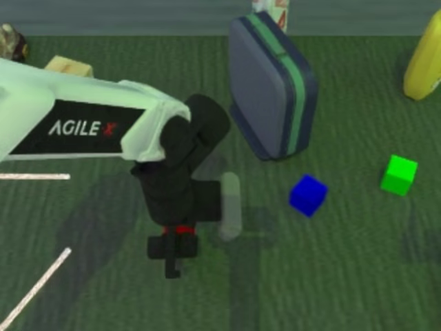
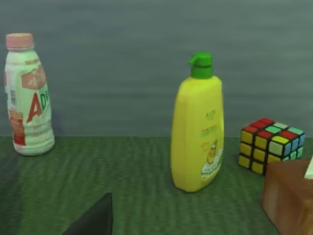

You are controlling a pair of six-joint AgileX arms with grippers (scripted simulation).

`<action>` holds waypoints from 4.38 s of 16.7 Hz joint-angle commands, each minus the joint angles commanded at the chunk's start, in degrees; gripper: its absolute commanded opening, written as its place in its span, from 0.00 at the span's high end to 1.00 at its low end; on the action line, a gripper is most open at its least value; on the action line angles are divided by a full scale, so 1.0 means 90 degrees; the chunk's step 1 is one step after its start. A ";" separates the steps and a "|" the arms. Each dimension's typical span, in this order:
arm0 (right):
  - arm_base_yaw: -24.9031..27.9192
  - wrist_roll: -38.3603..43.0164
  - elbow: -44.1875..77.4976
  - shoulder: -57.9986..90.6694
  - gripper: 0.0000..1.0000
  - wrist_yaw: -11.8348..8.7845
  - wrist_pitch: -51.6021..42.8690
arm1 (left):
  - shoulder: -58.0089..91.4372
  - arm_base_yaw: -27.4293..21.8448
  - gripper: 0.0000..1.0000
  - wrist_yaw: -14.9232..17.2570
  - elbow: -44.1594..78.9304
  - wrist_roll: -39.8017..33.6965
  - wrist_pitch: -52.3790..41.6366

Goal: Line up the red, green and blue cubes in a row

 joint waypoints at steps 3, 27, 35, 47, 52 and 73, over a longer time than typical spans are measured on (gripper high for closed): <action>0.0000 0.0000 0.0000 0.0000 0.00 0.0000 0.0000 | 0.0000 0.0000 0.25 0.0000 0.0000 0.0000 0.0000; 0.0000 0.0000 0.0000 0.0000 0.00 0.0000 0.0000 | -0.0716 0.0149 0.00 -0.0004 0.0916 0.0002 -0.1627; 0.0132 -0.0774 0.1325 0.1396 0.00 -0.0015 -0.0859 | -0.1927 0.0717 0.00 -0.0071 -0.0149 -0.0534 -0.0900; 0.0636 -0.4245 0.7175 0.9445 0.00 0.0042 -0.4844 | -0.9042 0.3229 0.00 -0.0215 -0.5454 -0.3769 0.2543; 0.0822 -0.5463 0.9249 1.2077 0.00 0.0046 -0.6226 | -1.1339 0.3864 0.00 -0.0174 -0.7042 -0.5053 0.3888; 0.0950 -0.6215 0.9708 1.4386 0.00 0.0023 -0.5320 | -1.2781 0.4192 0.00 -0.0122 -0.7803 -0.5988 0.4897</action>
